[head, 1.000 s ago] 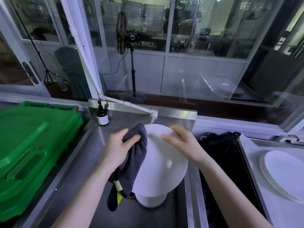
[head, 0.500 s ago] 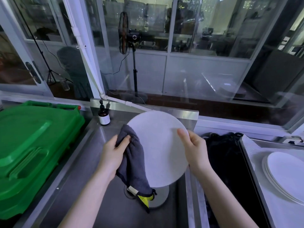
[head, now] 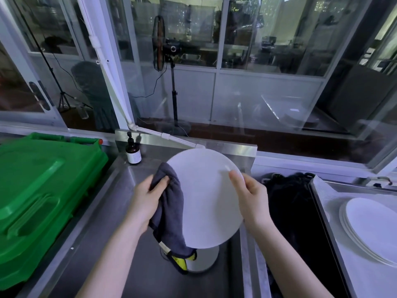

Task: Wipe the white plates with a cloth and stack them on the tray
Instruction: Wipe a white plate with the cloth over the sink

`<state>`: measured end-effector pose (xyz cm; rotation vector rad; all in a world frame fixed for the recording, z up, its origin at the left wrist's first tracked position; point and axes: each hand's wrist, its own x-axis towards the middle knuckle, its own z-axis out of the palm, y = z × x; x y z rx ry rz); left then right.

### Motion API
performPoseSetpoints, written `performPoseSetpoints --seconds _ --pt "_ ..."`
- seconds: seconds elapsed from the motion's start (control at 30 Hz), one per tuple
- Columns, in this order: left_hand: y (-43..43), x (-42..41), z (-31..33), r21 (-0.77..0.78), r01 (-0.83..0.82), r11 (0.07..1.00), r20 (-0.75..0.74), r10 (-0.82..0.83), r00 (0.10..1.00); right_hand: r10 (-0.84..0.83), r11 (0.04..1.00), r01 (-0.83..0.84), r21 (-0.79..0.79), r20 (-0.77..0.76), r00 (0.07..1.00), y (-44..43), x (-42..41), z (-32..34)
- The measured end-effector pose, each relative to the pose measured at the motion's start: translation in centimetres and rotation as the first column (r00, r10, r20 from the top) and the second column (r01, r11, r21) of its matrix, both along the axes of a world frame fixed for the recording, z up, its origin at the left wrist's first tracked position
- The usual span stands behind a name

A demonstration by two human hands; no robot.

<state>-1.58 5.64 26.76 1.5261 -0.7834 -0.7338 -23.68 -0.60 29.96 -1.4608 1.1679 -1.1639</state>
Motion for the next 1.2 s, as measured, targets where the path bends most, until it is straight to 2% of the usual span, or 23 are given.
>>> performPoseSetpoints --seconds 0.07,0.13,0.2,0.23,0.3,0.37,0.43,0.47,0.5,0.53,0.6,0.67,0.73,0.8,0.87,0.93,1.0,1.03,1.1,1.13,1.17,1.2 --pt "-0.1 0.5 1.3 -0.011 0.156 0.988 0.137 -0.153 0.979 0.115 0.989 -0.125 -0.079 -0.123 0.986 -0.3 -0.3 0.7" --pt "-0.5 0.5 2.2 0.038 0.304 0.952 0.267 -0.303 0.915 0.236 0.957 -0.27 -0.105 -0.261 0.936 -0.5 -0.1 1.3" --pt "-0.7 0.2 2.6 0.072 0.38 0.922 0.294 -0.383 0.875 0.288 0.939 -0.332 -0.091 -0.32 0.902 -0.6 0.0 1.7" --pt "-0.6 0.1 2.6 0.058 0.373 0.926 0.265 -0.375 0.888 0.283 0.942 -0.325 -0.088 -0.314 0.906 -0.7 -0.1 1.9" --pt "-0.4 -0.3 1.9 -0.007 0.247 0.969 0.171 -0.242 0.955 0.205 0.969 -0.23 -0.093 -0.225 0.953 -0.9 -0.2 2.1" --pt "-0.5 -1.5 0.6 -0.059 -0.004 0.998 0.011 0.005 1.0 0.009 1.0 -0.009 -0.029 -0.001 1.0 -0.4 0.4 1.6" --pt "-0.8 -3.2 -0.5 0.022 -0.268 0.963 -0.176 0.268 0.947 -0.254 0.964 0.228 0.137 0.225 0.941 0.7 2.2 0.7" --pt "-0.9 -3.8 -0.8 0.078 -0.338 0.938 -0.255 0.347 0.903 -0.351 0.93 0.303 0.205 0.266 0.898 1.3 3.1 0.2" --pt "-0.9 -4.0 -0.9 0.094 -0.348 0.933 -0.343 0.358 0.868 -0.39 0.912 0.332 0.239 0.264 0.882 1.7 3.6 -0.3" --pt "-0.9 -3.8 -0.7 0.083 -0.342 0.936 -0.387 0.346 0.855 -0.363 0.921 0.308 0.237 0.242 0.9 1.9 3.8 -0.7" --pt "-0.3 -2.9 0.0 0.044 -0.357 0.933 -0.307 0.353 0.884 -0.175 0.976 0.146 0.164 0.178 0.968 1.3 2.8 -0.7" --pt "0.2 -1.9 0.9 -0.052 -0.323 0.945 -0.225 0.304 0.926 0.066 0.992 -0.078 0.098 0.117 0.991 -0.4 1.0 0.4" --pt "0.5 -1.1 1.7 -0.136 -0.187 0.973 -0.047 0.182 0.982 0.276 0.96 -0.275 0.047 -0.024 0.961 -2.5 -0.2 2.4" --pt "0.4 -0.5 2.4 -0.122 0.007 0.993 0.232 0.022 0.972 0.423 0.902 -0.43 0.038 -0.283 0.861 -3.6 -0.2 4.0" --pt "-0.2 -0.3 2.9 -0.096 0.167 0.981 0.369 -0.121 0.922 0.45 0.865 -0.501 0.04 -0.507 0.736 -3.8 0.7 4.4" --pt "-0.6 -0.3 3.2 -0.083 0.235 0.968 0.393 -0.185 0.901 0.36 0.876 -0.477 -0.069 -0.563 0.744 -3.6 1.2 4.2" --pt "-0.8 -0.3 2.7 -0.088 0.157 0.984 0.33 -0.12 0.936 0.295 0.906 -0.402 -0.136 -0.478 0.827 -3.3 1.0 3.5" --pt "-0.7 -0.4 2.1 -0.099 0.068 0.993 0.254 -0.04 0.966 0.248 0.94 -0.315 -0.128 -0.376 0.893 -2.9 1.0 3.2" --pt "-0.7 -1.2 0.4 -0.071 -0.148 0.986 -0.058 0.144 0.988 0.044 0.999 -0.044 0.016 -0.028 0.999 -1.8 1.8 2.0" --pt "-0.9 -1.9 -0.2 -0.008 -0.215 0.976 -0.239 0.207 0.949 -0.107 0.986 0.086 0.142 0.149 0.983 -1.0 2.4 1.1" --pt "-1.0 -2.4 -0.7 0.063 -0.248 0.967 -0.352 0.254 0.901 -0.239 0.948 0.168 0.271 0.253 0.938 0.0 3.2 0.2" --pt "-1.2 -2.7 -1.1 0.096 -0.265 0.96 -0.384 0.281 0.88 -0.308 0.912 0.197 0.36 0.283 0.908 0.7 3.7 -0.6"
